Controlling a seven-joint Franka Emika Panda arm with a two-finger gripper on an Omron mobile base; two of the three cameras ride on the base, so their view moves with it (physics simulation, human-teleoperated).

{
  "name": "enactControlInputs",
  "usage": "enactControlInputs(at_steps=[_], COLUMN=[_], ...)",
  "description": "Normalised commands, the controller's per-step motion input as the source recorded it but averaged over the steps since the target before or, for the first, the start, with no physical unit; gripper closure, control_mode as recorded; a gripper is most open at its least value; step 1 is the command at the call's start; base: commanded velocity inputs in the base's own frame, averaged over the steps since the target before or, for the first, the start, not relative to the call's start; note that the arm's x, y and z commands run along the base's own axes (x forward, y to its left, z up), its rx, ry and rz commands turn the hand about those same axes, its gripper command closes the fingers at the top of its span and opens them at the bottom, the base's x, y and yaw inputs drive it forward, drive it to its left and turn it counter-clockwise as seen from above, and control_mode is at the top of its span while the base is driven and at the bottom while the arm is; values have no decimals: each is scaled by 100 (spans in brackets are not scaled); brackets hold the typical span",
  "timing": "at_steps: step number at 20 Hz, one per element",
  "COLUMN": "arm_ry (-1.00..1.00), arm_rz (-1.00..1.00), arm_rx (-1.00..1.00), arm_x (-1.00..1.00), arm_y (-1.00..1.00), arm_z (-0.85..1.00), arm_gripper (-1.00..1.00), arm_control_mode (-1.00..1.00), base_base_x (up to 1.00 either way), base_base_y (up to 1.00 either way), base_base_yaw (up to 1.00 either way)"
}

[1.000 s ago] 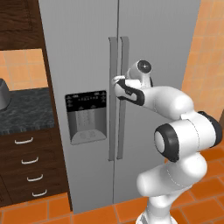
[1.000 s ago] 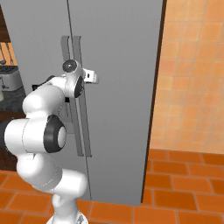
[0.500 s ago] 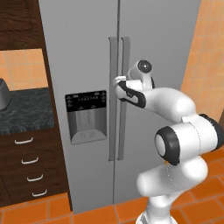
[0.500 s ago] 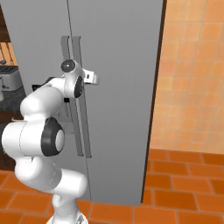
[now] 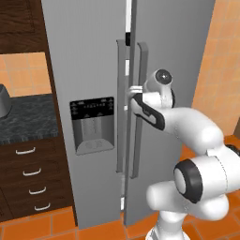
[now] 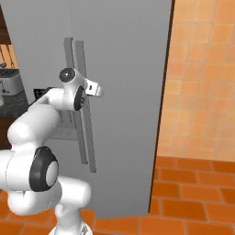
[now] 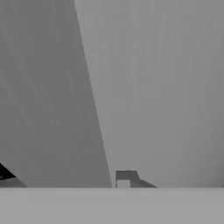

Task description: Grab a lemon wedge from the fridge and one ice cube from the ice bowl, and put them in the glass of lemonade.

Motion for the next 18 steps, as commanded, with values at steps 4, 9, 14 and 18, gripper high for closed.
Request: enactControlInputs(at_steps=[4, 9, 14, 18], arm_ry=[7, 1, 0, 0], arm_rz=[-8, -7, -6, -8], arm_rx=[13, 12, 7, 5], arm_x=[-74, -75, -57, -44], arm_y=[-77, -76, -87, -91], arm_z=[24, 2, 3, 9], arm_gripper=[100, 100, 100, 100], arm_control_mode=[-100, -100, -100, -100], base_base_x=[0, 0, 0, 0], base_base_y=[0, 0, 0, 0], base_base_yaw=[0, 0, 0, 0])
